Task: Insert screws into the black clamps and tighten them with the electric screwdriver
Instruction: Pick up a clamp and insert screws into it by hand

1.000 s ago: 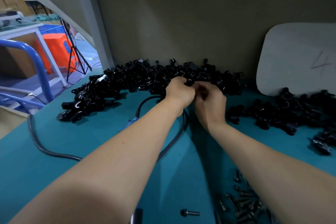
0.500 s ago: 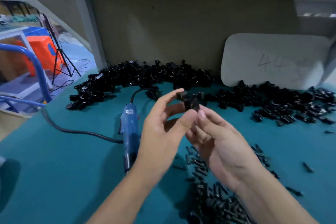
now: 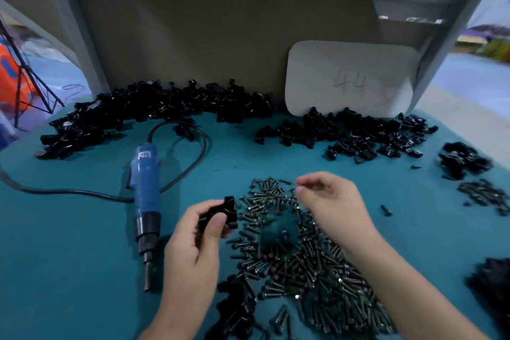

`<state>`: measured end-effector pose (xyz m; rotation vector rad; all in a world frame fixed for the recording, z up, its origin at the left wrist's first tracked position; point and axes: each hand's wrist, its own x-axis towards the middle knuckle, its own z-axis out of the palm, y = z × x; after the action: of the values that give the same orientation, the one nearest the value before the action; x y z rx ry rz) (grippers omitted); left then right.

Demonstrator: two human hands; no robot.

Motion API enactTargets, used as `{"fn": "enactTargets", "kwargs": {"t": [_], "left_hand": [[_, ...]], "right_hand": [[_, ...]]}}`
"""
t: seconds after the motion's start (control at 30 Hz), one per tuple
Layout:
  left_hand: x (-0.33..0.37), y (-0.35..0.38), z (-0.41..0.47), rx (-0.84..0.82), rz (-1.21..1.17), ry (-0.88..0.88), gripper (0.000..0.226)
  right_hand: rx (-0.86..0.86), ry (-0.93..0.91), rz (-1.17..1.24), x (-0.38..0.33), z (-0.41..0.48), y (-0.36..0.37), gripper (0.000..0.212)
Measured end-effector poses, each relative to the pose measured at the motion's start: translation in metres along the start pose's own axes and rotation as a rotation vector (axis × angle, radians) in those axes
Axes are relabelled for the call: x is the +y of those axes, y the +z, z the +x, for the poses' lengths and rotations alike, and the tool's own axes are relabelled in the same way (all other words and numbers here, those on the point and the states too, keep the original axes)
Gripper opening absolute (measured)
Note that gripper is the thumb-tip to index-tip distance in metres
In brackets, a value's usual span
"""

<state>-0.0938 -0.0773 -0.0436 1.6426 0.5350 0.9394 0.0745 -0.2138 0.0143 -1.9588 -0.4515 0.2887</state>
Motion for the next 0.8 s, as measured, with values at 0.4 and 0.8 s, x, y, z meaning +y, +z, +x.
{"fn": "enactTargets", "kwargs": {"t": [0.4,0.8], "left_hand": [[-0.011,0.014,-0.001,0.162,-0.012,0.058,0.033],[-0.015,0.020,0.005,0.172,0.026,0.087,0.017]], "right_hand": [[0.391,-0.001,-0.718,0.063,0.229,-0.089,0.046],[0.232,0.294,-0.848,0.094,0.331,-0.107,0.063]]}}
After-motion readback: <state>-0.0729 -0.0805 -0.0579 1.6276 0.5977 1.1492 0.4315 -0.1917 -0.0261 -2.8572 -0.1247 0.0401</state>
